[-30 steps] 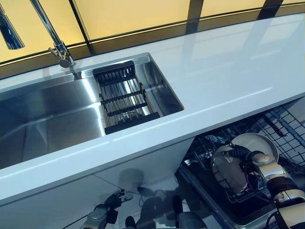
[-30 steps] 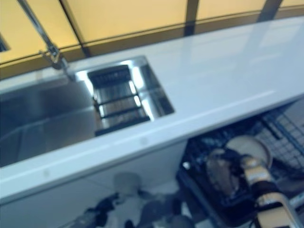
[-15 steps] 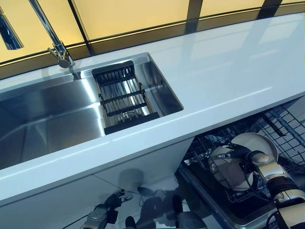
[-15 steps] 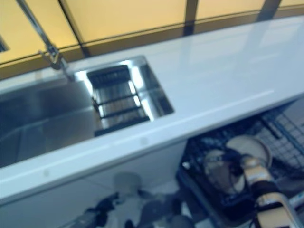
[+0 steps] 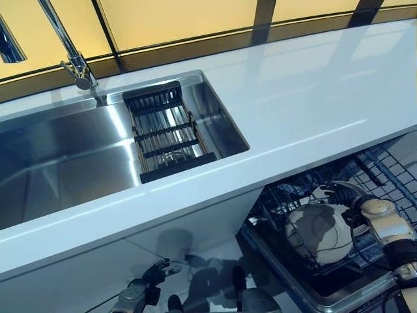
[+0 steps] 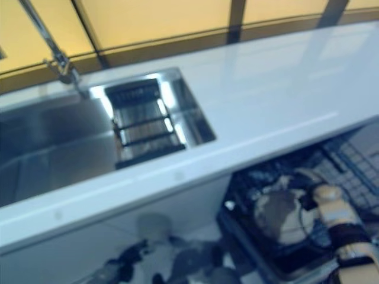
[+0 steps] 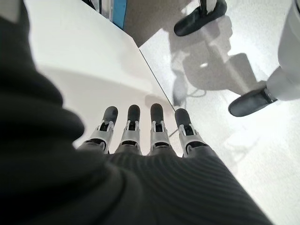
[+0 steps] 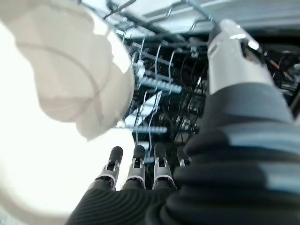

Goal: Take plates into dishwasher

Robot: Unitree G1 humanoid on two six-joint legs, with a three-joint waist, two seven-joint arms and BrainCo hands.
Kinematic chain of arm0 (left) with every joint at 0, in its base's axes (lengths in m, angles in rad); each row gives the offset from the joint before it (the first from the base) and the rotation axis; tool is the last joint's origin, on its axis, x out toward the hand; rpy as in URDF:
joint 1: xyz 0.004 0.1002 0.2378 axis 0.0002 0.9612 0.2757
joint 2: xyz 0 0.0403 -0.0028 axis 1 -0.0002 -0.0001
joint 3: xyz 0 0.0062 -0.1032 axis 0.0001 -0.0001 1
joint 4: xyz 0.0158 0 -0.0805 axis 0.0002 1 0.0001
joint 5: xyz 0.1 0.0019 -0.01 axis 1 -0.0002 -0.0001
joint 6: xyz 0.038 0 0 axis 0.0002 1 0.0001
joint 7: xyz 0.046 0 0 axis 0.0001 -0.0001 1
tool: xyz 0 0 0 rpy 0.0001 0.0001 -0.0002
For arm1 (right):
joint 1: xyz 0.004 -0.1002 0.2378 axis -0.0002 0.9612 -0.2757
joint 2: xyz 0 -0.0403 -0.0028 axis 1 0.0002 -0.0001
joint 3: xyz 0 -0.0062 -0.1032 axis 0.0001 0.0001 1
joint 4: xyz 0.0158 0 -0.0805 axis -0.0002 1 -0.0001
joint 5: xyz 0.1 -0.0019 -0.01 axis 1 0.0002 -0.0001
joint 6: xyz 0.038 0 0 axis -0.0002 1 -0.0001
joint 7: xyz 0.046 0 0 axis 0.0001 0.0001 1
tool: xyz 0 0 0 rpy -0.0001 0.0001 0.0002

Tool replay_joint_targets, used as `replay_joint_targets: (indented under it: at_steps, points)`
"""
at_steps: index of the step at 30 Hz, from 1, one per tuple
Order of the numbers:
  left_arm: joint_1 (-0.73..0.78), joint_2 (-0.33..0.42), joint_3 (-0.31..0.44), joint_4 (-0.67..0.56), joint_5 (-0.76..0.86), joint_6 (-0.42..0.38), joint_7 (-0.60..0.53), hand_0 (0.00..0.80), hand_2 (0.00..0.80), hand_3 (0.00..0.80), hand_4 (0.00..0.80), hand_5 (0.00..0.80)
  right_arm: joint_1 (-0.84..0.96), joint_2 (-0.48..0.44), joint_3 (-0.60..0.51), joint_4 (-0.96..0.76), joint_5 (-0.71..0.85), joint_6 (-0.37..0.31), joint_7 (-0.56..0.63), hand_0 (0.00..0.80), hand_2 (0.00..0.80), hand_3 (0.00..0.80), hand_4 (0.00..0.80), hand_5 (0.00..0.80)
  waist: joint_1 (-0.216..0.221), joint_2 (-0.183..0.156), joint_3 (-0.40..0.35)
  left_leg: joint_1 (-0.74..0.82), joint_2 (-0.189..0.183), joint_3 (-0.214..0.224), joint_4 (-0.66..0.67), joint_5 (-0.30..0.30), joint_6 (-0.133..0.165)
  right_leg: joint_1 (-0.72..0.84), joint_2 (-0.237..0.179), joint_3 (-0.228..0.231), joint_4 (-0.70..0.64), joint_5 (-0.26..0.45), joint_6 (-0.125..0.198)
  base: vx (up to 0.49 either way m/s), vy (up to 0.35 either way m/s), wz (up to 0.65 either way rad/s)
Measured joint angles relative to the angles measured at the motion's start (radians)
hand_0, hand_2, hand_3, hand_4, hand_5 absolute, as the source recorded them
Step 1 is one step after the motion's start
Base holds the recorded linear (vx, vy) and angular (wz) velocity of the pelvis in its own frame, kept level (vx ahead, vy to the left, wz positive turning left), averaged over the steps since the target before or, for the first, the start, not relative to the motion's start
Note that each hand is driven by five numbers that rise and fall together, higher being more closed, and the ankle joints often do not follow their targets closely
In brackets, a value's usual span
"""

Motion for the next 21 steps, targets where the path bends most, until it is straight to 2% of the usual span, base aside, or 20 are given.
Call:
replay_joint_targets:
  at_steps: [4, 9, 13, 15, 21]
  points:
    - [-0.001, 0.006, 0.018, 0.0, 0.002, 0.014, 0.004, 0.0, 0.0, 0.0, 0.0, 0.0, 0.025, -0.031, -0.073, -0.024, 0.04, 0.002, -0.006, 0.0, 0.0, 0.0, 0.0, 0.0, -0.036, -0.027, -0.01, 0.008, 0.001, 0.011, -0.003, -0.003, -0.004, 0.002, 0.003, 0.014, 0.0, -0.001, 0.001, 0.027, 0.017, -0.09]
    - [0.0, 0.008, 0.025, 0.012, 0.034, 0.046, 0.04, 0.0, 0.0, 0.0, 0.0, 0.0, 0.073, -0.039, -0.138, -0.042, 0.129, 0.003, -0.027, 0.0, 0.0, 0.0, 0.0, 0.0, -0.061, -0.039, -0.033, 0.025, 0.006, 0.029, -0.004, -0.012, -0.005, 0.004, 0.011, 0.037, 0.0, 0.0, 0.0, 0.033, -0.002, -0.15]
    - [0.011, 0.008, 0.028, 0.054, 0.089, 0.076, 0.074, 0.0, 0.0, 0.0, 0.0, 0.0, 0.126, -0.041, -0.187, -0.073, 0.16, 0.0, -0.061, 0.0, 0.0, 0.0, 0.0, 0.0, -0.07, -0.028, -0.053, 0.044, 0.011, 0.055, -0.005, -0.02, -0.005, 0.007, 0.021, 0.062, 0.0, -0.001, -0.001, 0.045, -0.037, -0.18]
    - [0.025, 0.006, 0.047, 0.055, 0.102, 0.089, 0.084, 0.0, 0.0, 0.0, 0.0, 0.0, 0.161, -0.041, -0.229, -0.082, 0.159, -0.012, -0.08, 0.0, 0.0, 0.0, 0.0, 0.0, -0.09, -0.02, -0.059, 0.051, 0.012, 0.055, -0.005, -0.021, -0.006, 0.013, 0.022, 0.064, 0.001, -0.001, -0.001, 0.003, -0.098, -0.06]
    - [0.057, 0.006, 0.095, 0.106, 0.14, 0.125, 0.125, 0.0, 0.0, 0.0, 0.0, 0.0, 0.263, -0.041, -0.265, -0.115, 0.159, -0.043, -0.119, 0.0, 0.0, 0.0, 0.0, 0.0, -0.097, -0.004, -0.075, 0.076, 0.037, 0.043, -0.005, -0.031, -0.007, 0.031, 0.05, 0.075, 0.017, -0.009, -0.013, 0.025, -0.194, -0.08]
